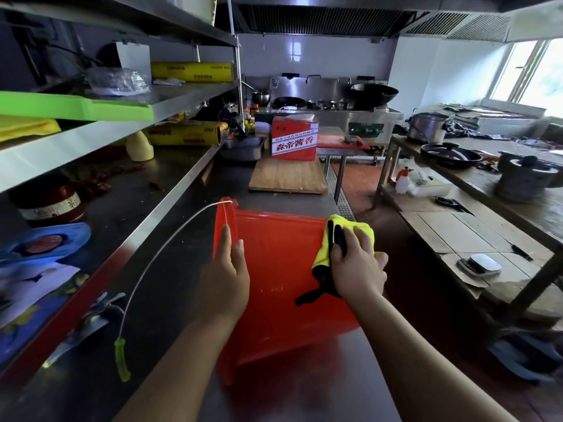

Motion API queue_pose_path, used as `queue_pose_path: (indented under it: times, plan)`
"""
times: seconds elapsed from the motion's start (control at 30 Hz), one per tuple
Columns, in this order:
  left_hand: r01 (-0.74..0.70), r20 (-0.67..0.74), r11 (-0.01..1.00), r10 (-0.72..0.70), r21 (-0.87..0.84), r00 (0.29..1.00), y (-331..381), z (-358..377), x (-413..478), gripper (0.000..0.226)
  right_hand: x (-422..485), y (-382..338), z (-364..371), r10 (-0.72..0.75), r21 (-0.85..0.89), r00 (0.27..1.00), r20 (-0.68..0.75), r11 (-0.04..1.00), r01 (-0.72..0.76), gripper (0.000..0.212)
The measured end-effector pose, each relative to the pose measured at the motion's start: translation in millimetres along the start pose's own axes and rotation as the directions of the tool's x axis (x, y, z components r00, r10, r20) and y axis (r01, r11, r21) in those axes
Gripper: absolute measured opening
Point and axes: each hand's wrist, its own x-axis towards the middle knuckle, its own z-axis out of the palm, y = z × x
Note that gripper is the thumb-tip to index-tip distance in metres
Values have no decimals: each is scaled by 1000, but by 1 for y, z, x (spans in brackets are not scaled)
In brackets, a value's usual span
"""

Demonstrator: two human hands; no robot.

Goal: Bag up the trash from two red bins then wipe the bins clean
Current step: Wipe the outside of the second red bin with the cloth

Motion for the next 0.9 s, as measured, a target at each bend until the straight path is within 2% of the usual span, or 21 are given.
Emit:
queue_pose_path:
  times: [0.1, 0.33, 0.5, 0.6, 0.73, 0.9]
  plan:
    - [30, -17, 997, -32, -76, 999, 12, -6, 11, 50, -4, -9, -8, -75, 8, 997, 12, 997, 75, 46]
    - [44, 21, 998, -43, -41, 999, 16, -10, 38, 48, -23, -58, -20, -317, 55, 944, 94, 948, 313, 41]
    - [101, -38, 976, -110, -193, 993, 1, -10, 43, 39, -53, -112, 2, -442, 77, 881, 171, 897, 435, 37]
    - [95, -28, 975, -103, -202, 994, -1, -13, 46, 39, -52, -122, 8, -438, 24, 880, 182, 897, 441, 38]
    - [94, -37, 987, -99, -127, 994, 2, -9, 49, 44, -43, -106, 6, -419, -2, 891, 177, 905, 426, 39]
    - [104, -57, 993, -107, -53, 993, 3, -9, 47, 46, -18, -56, -1, -235, -69, 965, 119, 967, 244, 44]
